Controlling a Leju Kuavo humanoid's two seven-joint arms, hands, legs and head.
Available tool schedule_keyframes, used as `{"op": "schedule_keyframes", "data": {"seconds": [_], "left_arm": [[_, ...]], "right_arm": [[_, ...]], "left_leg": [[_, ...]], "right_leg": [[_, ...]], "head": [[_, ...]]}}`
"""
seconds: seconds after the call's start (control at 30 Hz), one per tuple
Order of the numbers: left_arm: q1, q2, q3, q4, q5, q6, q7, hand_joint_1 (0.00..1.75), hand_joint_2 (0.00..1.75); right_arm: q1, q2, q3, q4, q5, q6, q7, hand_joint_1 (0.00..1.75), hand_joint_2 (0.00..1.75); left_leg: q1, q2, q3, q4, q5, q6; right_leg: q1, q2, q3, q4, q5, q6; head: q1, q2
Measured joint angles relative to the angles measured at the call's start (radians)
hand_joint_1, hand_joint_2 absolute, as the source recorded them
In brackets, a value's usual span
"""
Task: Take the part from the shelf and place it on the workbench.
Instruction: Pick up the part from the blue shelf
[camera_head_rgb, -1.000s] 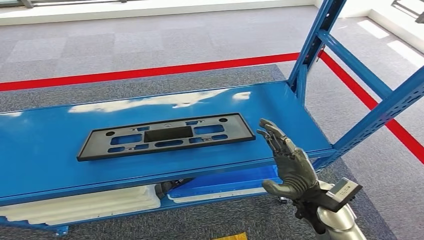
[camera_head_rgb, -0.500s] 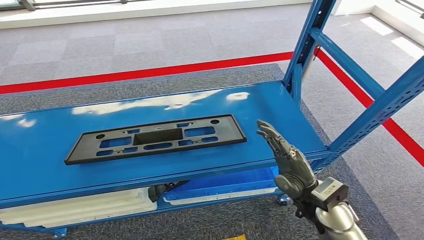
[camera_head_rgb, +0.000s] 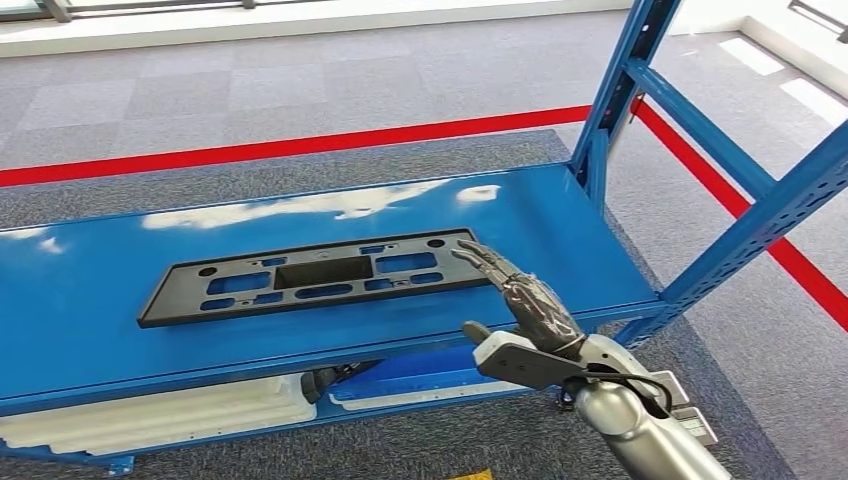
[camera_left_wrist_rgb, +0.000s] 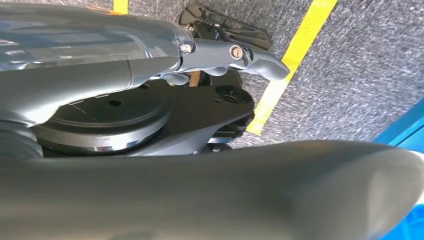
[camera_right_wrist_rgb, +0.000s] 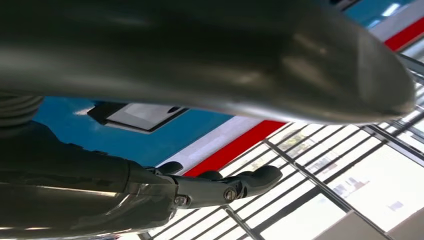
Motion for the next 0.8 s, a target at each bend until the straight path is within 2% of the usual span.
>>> {"op": "schedule_keyframes", "data": {"seconds": [0.1,0.23,0.8], "left_arm": [[0.0,0.0,-0.008,0.0,-0.007,0.0,0.001,0.0,0.0],[-0.001,0.0,-0.019,0.0,-0.017,0.0,0.002,0.0,0.0],[-0.004,0.0,-0.053,0.0,-0.041,0.0,0.003,0.0,0.0]], "right_arm": [[-0.045,0.008,0.042,0.067,0.079,-0.035,0.027,0.0,0.0],[-0.084,0.024,0.09,0.132,0.158,-0.071,0.045,0.0,1.75],[-0.193,0.064,0.222,0.292,0.366,-0.121,0.112,0.0,1.75]], "left_leg": [[0.0,0.0,0.0,0.0,0.0,0.0],[0.0,0.0,0.0,0.0,0.0,0.0],[0.0,0.0,0.001,0.0,0.0,0.0]], "right_leg": [[0.0,0.0,0.0,0.0,0.0,0.0],[0.0,0.0,0.0,0.0,0.0,0.0],[0.0,0.0,0.001,0.0,0.0,0.0]], "head": [[0.0,0.0],[0.0,0.0],[0.0,0.0]]}}
